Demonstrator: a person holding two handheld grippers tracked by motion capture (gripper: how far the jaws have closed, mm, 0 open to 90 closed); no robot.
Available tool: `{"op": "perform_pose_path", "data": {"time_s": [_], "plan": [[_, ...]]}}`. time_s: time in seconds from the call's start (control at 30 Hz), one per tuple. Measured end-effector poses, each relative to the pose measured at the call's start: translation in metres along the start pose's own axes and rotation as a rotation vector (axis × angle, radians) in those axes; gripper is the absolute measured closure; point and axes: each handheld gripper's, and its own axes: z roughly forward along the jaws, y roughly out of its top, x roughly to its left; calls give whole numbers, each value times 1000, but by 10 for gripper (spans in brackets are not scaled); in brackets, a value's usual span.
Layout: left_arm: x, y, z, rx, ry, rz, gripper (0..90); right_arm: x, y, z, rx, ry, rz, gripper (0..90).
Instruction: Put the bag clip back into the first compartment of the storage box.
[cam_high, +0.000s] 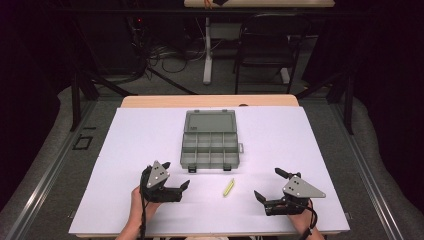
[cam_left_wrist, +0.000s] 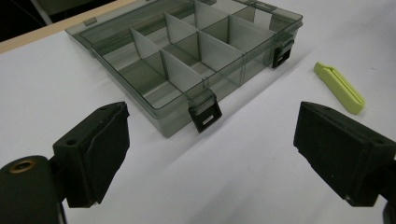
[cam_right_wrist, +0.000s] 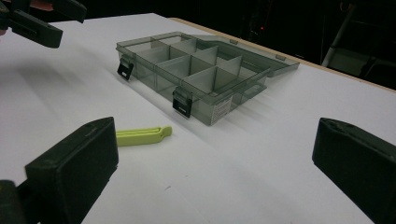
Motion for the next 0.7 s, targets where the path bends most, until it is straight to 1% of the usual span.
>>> {"op": "perform_pose_path", "data": {"time_s": [0.07,0.13,0.27,0.3,0.33,0.4,0.53,0.6,0.7], "plan": [[-1,2,2,11,-2,-13,107,1,0,0,8,4,2,0],[-3,4,4,29,10,-13,107,2,0,1,8,8,2,0],[-7,9,9,57,-3,-24,107,3,2,-2,6,-3,-13,0],[-9,10,10,62,-1,-27,107,3,1,-2,6,-5,-11,0],[-10,12,12,63,-8,-33,107,2,1,-1,8,-8,-7,0],[-13,17,14,71,-10,-35,107,1,1,-1,13,-2,2,1],[-22,24,20,85,-12,-27,107,3,1,-1,8,0,1,1],[-27,27,22,86,-20,-26,107,3,1,1,17,7,-6,1],[-32,30,26,92,-29,-23,107,4,1,1,12,6,-7,1]]}}
